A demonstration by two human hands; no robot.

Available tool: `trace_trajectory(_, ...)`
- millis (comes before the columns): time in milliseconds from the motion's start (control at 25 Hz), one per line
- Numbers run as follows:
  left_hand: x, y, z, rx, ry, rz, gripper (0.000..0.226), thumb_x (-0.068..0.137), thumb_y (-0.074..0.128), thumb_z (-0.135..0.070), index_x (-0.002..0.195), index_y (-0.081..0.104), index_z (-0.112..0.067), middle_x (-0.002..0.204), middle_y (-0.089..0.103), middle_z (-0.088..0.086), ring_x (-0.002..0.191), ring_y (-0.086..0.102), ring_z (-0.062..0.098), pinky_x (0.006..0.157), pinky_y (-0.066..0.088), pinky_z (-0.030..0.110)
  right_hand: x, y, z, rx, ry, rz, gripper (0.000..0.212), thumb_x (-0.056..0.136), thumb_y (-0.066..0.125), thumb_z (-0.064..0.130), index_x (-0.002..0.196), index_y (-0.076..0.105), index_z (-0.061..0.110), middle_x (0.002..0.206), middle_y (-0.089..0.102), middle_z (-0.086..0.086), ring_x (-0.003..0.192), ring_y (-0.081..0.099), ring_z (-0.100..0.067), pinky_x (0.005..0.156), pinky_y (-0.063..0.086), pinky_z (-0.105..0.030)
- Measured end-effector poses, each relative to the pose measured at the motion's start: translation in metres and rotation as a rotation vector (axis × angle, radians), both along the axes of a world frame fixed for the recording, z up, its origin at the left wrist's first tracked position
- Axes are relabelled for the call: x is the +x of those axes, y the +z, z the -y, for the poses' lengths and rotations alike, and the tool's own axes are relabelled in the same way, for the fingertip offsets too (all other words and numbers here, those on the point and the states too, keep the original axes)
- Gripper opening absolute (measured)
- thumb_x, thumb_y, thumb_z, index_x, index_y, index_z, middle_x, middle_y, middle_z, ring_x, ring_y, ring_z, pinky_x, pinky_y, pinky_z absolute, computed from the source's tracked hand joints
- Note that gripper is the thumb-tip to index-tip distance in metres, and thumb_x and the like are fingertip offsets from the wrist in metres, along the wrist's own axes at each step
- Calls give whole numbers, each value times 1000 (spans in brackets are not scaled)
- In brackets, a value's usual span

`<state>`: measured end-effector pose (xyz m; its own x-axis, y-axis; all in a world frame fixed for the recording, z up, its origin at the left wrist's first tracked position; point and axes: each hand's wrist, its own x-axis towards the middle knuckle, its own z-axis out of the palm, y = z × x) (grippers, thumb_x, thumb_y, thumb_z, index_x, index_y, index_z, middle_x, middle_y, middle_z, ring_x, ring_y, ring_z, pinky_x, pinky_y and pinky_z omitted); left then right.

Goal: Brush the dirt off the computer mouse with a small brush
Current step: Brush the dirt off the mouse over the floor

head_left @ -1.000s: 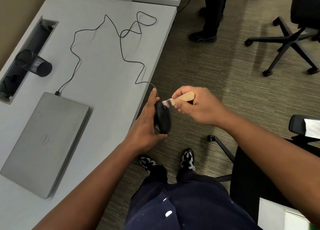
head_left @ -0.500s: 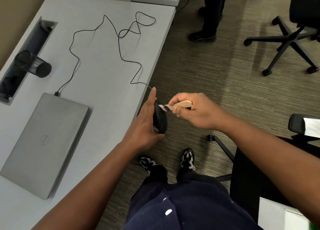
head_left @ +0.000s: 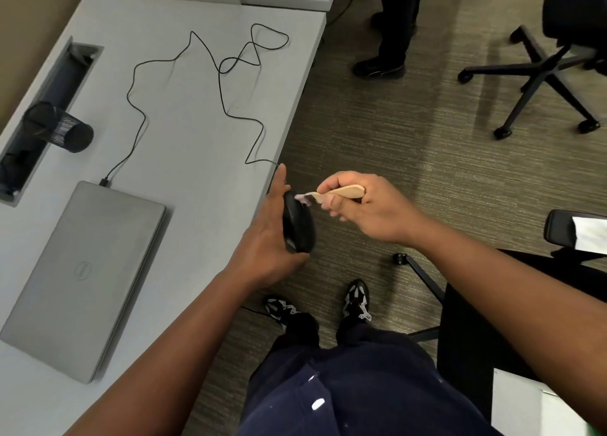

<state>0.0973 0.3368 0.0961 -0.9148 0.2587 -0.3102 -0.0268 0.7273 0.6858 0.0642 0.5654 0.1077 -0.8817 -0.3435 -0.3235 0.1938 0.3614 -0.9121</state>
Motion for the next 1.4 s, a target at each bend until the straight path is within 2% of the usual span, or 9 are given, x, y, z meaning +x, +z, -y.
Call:
trace_trajectory(80, 1, -2, 4, 51, 42, 18, 153, 68, 96, -12, 158, -19, -58, 169, 23, -14, 148, 46, 23, 103, 59, 42, -1, -5, -4, 22, -43, 88, 13, 97, 64, 14, 102, 74, 22, 91, 79, -7, 88, 76, -26, 82, 61, -50)
trace_trajectory(160, 2, -4, 7, 126, 83, 68, 153, 67, 97, -8, 156, -15, -62, 165, 27, -16, 129, 63, 27, 88, 64, 35, -1, -10, -9, 74, -80, 112, 14, 96, 62, 13, 100, 73, 20, 88, 80, -5, 84, 76, -23, 78, 62, -44)
trace_trajectory(400, -2, -3, 10, 354, 105, 240, 153, 66, 95, 8, 161, -7, -55, 159, 35, -14, 102, 75, 21, 75, 63, 31, -1, -16, -9, -267, -238, 252, 16, 103, 62, 14, 115, 73, 16, 107, 77, -17, 87, 70, -17, 75, 60, -27)
trace_trajectory(600, -1, -5, 13, 445, 163, 262, 149, 63, 97, 0, 162, -1, -54, 161, 39, -14, 108, 69, 39, 84, 64, 42, -2, -8, -22, -281, -164, 240, 17, 102, 62, 11, 114, 74, 12, 105, 78, -19, 87, 73, -19, 76, 60, -27)
trace_trajectory(800, 1, -9, 13, 478, 200, 265, 151, 58, 104, -14, 161, 3, -57, 163, 38, -13, 114, 71, 34, 93, 62, 55, -4, 7, -38, -226, -17, 316, 17, 102, 62, 11, 113, 72, 3, 101, 76, -27, 83, 70, -25, 72, 60, -27)
trace_trajectory(920, -2, -8, 12, 528, 228, 279, 148, 53, 100, -21, 161, 6, -56, 162, 39, -14, 120, 70, 33, 98, 58, 62, -4, 7, -35, -219, -114, 291, 17, 104, 60, 11, 115, 70, 4, 103, 76, -26, 85, 71, -25, 71, 60, -27)
trace_trajectory(1080, -5, -9, 7, 572, 193, 302, 145, 55, 98, -16, 161, 7, -54, 163, 39, -12, 126, 67, 32, 100, 58, 57, -9, 3, -20, -243, -259, 187, 18, 105, 58, 15, 118, 70, 10, 105, 78, -18, 86, 72, -19, 74, 60, -25)
trace_trajectory(1200, -5, -11, 4, 685, 268, 353, 143, 54, 96, -12, 163, 11, -48, 164, 39, -5, 129, 67, 27, 91, 62, 41, -7, 5, -19, -268, -301, 217, 15, 105, 59, 14, 113, 71, 10, 101, 78, -19, 84, 73, -21, 73, 59, -28)
trace_trajectory(1400, -4, -14, 4, 906, 455, 479, 157, 36, 109, -18, 164, 21, -39, 160, 47, 6, 128, 67, 21, 84, 60, 28, 3, 18, -29, -301, -212, 250, 16, 104, 58, 8, 110, 72, 2, 96, 77, -25, 78, 72, -23, 68, 58, -27)
